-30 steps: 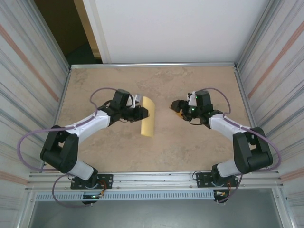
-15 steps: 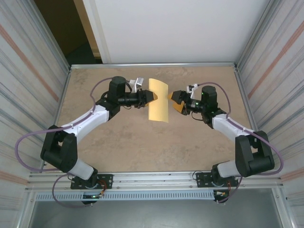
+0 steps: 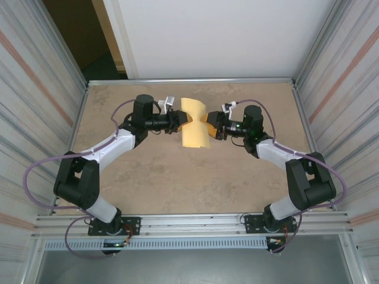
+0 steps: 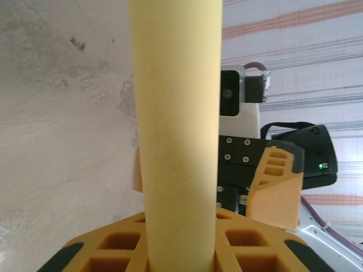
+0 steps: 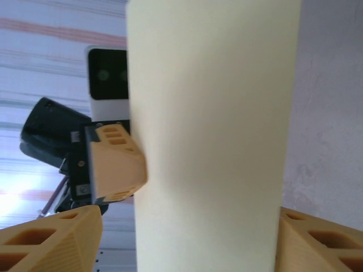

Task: Fold a paper plane with a square sheet of paper (pick it up from the middle)

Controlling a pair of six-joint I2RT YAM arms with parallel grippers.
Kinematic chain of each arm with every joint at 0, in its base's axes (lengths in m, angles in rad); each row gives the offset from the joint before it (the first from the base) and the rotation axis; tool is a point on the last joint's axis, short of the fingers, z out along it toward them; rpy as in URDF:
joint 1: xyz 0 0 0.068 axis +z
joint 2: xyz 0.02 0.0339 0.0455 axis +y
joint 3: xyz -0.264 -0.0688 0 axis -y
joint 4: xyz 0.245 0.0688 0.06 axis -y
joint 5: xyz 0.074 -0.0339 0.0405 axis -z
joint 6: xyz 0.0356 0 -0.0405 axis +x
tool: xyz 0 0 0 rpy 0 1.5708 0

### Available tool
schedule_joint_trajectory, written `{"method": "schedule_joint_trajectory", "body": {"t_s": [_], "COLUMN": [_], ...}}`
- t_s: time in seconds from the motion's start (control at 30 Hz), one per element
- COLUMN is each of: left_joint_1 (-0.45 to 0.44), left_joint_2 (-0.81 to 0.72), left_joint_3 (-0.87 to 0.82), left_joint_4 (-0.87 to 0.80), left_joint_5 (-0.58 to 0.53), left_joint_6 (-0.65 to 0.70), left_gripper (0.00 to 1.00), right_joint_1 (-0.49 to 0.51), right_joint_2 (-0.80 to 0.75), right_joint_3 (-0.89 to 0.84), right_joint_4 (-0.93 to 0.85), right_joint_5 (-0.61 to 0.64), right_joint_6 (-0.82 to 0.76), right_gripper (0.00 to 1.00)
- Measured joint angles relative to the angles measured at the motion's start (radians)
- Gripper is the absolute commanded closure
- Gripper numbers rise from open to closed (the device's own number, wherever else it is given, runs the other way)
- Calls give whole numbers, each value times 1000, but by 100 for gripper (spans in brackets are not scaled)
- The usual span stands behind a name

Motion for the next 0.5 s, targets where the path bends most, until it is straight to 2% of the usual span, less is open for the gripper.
{"method": "schedule_joint_trajectory", "body": {"t_s": [0.33,0.5], "left_joint_1": [12,12], "left_joint_2": [0,0], "left_joint_3": [-47,-47], "left_joint_4": [-42,-44], "left_joint_5": [5,12], "left_joint_6": [24,27], "left_gripper": [75,75], "right_joint_1": [-37,-37], "right_joint_2": [-16,-16], "right_joint_3": [7,34], "right_joint_4": [-86,-127], "right_joint_5": [-5,-7], "right_joint_6": [-34,-43], "right_gripper": [64,70]}}
